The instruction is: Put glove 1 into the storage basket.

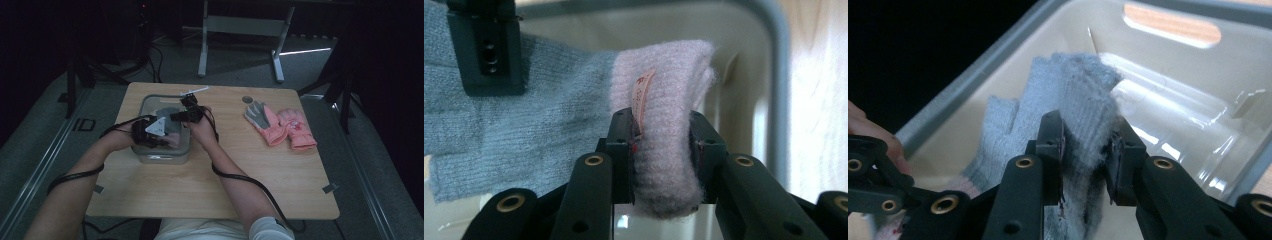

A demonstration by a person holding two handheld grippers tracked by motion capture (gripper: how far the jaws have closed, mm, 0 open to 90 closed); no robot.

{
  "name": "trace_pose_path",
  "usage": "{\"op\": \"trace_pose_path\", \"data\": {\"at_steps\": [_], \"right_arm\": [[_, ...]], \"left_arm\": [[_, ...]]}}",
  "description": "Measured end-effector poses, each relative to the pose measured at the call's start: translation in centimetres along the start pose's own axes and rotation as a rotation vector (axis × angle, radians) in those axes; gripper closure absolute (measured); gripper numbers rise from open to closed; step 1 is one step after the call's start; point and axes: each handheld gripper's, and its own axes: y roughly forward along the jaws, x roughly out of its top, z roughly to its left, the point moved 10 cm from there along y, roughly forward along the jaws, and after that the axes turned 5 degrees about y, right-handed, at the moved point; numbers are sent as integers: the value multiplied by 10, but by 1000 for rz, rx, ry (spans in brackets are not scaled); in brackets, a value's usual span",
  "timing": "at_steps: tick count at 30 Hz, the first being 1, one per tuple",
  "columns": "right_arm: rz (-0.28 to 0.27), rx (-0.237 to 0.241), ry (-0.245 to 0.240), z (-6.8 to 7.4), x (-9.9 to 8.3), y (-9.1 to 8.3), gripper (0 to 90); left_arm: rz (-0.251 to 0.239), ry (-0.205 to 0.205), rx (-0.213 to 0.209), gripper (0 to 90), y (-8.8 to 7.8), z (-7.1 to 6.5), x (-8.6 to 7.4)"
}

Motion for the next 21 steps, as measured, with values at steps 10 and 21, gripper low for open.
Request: {"op": "trace_pose_path", "data": {"at_steps": [10,21], "right_arm": [[65,-56,4,-13,-1,18,709],[75,-77,-6,-19,1,17,608]], "left_arm": [[38,1,-24,690,22,5,-10],[115,11,-84,687,44,4,-7]]}}
